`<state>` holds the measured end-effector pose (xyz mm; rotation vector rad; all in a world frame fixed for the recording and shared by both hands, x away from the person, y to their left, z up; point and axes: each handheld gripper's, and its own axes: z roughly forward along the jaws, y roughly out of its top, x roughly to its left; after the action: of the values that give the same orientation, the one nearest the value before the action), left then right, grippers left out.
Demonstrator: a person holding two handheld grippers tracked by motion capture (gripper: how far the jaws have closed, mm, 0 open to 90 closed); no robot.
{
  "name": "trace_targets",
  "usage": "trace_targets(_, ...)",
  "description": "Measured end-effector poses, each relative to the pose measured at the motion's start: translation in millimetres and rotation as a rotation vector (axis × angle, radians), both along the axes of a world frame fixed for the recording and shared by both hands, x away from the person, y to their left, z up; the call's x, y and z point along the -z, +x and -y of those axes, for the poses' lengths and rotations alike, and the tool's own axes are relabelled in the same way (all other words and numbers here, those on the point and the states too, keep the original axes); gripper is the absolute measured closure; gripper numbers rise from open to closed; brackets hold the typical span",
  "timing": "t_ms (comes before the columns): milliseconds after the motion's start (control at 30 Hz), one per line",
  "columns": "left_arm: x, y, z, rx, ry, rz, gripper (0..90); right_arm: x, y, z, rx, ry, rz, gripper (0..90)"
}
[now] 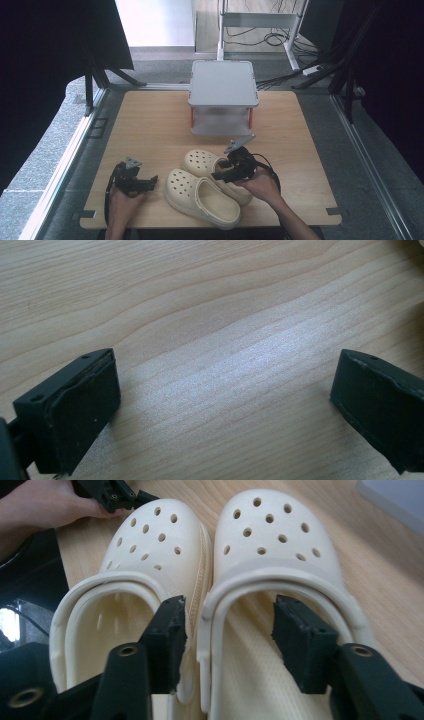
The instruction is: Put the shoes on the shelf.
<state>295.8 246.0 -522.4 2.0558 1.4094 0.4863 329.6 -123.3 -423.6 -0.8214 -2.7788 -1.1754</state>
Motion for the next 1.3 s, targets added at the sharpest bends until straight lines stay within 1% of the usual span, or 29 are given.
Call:
trace_targets(33, 0.0, 0.0, 0.0, 0.000, 0.000, 0.000, 0.0, -1.0, -0.1, 2.8, 0.002, 0.009, -0.005, 40.1)
trace_targets(100, -0.2, 0.0, -0.2, 0.003, 0.002, -0.002, 0.0, -2.2, -1.5, 7.8, -0.019, 0.025, -0.020, 36.3)
trace_targets(167, -0.1, 0.0, -0.2, 0.002, 0.002, -0.002, 0.0, -2.7, -4.6, 11.0, -0.030, 0.026, -0.019, 33.8)
trace_targets(200, -0.1, 0.0, 0.0, 0.001, 0.000, -0.001, 0.0, -2.3, -6.3, 11.8, -0.042, 0.020, -0.023, 31.8)
trace_targets(333, 0.2, 0.0, 0.2, -0.001, -0.001, 0.003, 0.0, 3.7, -12.2, 10.3, -0.071, -0.016, -0.013, 28.4)
trace_targets(400, 0.2, 0.0, 0.2, -0.001, -0.001, 0.003, 0.0, 7.9, -14.1, 7.2, -0.082, -0.034, -0.010, 28.7)
trace_targets(467, 0.2, 0.0, 0.2, 0.000, -0.001, 0.003, 0.0, 11.0, -15.4, 3.6, -0.089, -0.044, 0.007, 28.8)
trace_targets(567, 0.2, 0.0, 0.2, 0.000, -0.001, 0.003, 0.0, 14.2, -16.0, -1.8, -0.104, -0.051, 0.014, 29.5)
trace_targets(667, 0.1, 0.0, 0.2, 0.001, -0.001, 0.002, 0.0, 17.4, -17.6, -9.2, -0.118, -0.076, 0.031, 30.7)
trace_targets(733, 0.1, 0.0, 0.2, 0.001, -0.001, 0.002, 0.0, 20.2, -17.8, -13.6, -0.135, -0.088, 0.023, 31.6)
trace_targets(900, 0.1, -0.1, 0.2, 0.002, -0.001, 0.002, 0.0, 27.7, -17.1, -25.2, -0.148, -0.120, 0.036, 36.6)
trace_targets(1000, 0.1, -0.1, 0.2, 0.002, -0.001, 0.002, 0.0, 32.7, -14.2, -32.4, -0.150, -0.131, 0.022, 39.3)
trace_targets(1100, 0.2, -0.1, 0.3, 0.003, -0.001, 0.003, 0.0, 38.7, -12.3, -41.7, -0.160, -0.162, 0.020, 41.9)
trace_targets(1133, 0.2, -0.1, 0.3, 0.003, -0.001, 0.003, 0.0, 40.1, -12.1, -44.5, -0.159, -0.169, 0.020, 44.6)
trace_targets(1233, 0.1, -0.1, 0.3, 0.004, -0.001, 0.002, 0.0, 40.5, -12.4, -50.6, -0.149, -0.185, 0.043, 50.1)
trace_targets(1300, 0.1, -0.1, 0.3, 0.004, -0.002, 0.002, 0.0, 40.2, -12.6, -53.3, -0.133, -0.200, 0.074, 56.4)
